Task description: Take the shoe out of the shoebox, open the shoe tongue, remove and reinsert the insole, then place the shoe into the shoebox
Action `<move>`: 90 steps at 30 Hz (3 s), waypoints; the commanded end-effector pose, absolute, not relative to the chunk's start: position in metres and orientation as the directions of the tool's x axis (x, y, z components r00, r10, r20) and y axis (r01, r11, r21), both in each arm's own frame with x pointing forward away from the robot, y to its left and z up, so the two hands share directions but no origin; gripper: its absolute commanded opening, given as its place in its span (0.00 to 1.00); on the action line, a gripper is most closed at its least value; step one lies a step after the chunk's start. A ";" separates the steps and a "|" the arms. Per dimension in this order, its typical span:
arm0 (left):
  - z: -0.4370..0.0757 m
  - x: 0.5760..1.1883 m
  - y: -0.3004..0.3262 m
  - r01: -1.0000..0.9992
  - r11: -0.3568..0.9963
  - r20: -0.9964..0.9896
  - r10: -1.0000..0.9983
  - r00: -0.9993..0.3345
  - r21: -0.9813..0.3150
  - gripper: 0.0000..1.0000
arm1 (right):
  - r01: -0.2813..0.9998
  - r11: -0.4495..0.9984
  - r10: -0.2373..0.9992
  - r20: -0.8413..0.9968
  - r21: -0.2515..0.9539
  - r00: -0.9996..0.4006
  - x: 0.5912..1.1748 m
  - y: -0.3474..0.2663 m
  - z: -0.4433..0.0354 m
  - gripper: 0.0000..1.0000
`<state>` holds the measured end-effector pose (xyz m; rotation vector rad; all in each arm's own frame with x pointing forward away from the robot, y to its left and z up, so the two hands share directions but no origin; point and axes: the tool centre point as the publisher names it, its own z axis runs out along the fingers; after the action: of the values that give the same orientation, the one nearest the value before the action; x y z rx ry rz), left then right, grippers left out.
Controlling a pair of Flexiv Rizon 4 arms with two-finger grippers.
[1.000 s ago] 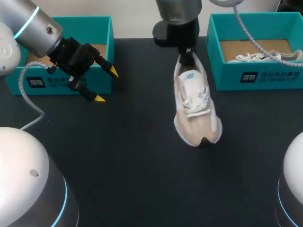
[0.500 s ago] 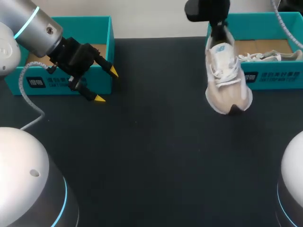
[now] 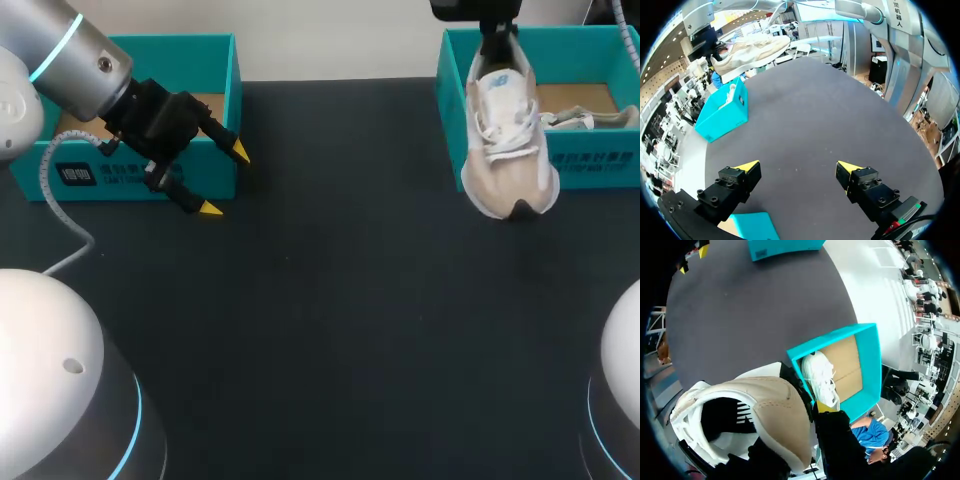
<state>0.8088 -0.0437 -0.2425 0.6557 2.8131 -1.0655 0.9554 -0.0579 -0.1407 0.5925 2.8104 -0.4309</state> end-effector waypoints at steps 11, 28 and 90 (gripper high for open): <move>-0.242 0.809 -0.044 0.411 0.672 -0.204 0.368 -0.907 -0.617 1.00 | 0.457 0.875 0.396 -0.307 -0.159 -0.865 0.954 -0.073 -0.134 0.00; -0.242 0.809 -0.044 0.411 0.672 -0.204 0.368 -0.907 -0.617 1.00 | 0.521 0.832 0.467 -0.269 -0.190 -0.843 0.997 -0.130 -0.128 0.00; -0.242 0.809 -0.044 0.411 0.672 -0.204 0.368 -0.907 -0.617 1.00 | 0.989 -0.134 0.940 -0.306 0.069 0.149 1.150 -0.338 -0.179 0.00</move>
<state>0.8088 -0.0437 -0.2425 0.6557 2.8131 -1.0655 1.1677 -0.3402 -0.1786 1.7121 2.4362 -0.3607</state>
